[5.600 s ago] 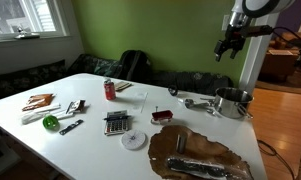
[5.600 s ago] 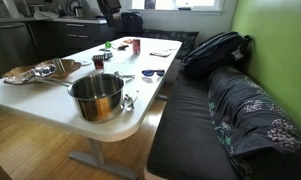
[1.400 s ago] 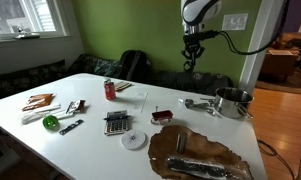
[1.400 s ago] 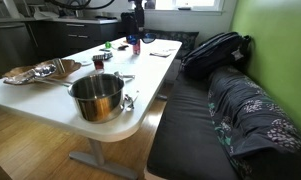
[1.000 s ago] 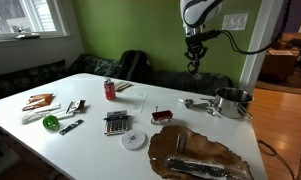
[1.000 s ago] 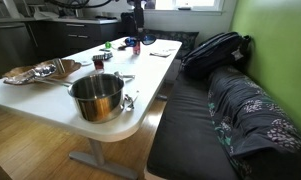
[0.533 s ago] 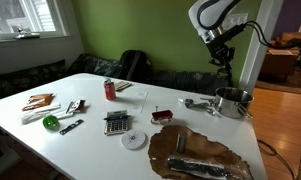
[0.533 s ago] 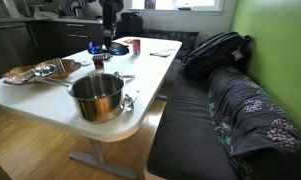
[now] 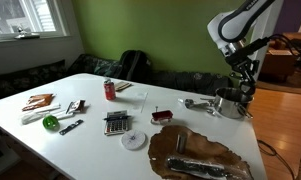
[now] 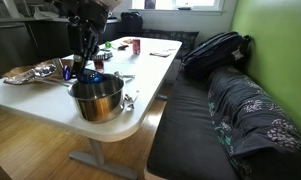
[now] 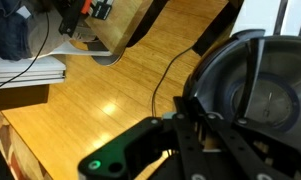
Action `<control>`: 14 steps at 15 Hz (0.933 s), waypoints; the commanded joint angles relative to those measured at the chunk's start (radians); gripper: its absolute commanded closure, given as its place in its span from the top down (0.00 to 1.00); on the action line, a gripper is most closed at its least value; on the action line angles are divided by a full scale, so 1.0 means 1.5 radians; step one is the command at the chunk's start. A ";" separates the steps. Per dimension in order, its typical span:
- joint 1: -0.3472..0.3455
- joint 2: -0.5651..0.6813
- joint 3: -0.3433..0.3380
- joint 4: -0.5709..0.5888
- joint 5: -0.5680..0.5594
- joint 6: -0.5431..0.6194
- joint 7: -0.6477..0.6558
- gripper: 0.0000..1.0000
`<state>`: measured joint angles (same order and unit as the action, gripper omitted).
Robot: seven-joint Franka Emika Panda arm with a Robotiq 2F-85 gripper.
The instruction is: Put the black pair of sunglasses inside the silver pot
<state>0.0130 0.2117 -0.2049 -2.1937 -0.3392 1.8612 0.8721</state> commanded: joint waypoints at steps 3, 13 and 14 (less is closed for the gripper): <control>-0.018 0.018 0.022 0.026 0.007 0.014 -0.005 0.02; -0.015 0.130 0.033 0.103 0.028 0.060 -0.025 0.02; -0.013 0.137 0.033 0.105 0.028 0.063 -0.027 0.02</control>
<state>0.0040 0.3702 -0.1662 -2.0650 -0.3218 1.9387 0.8587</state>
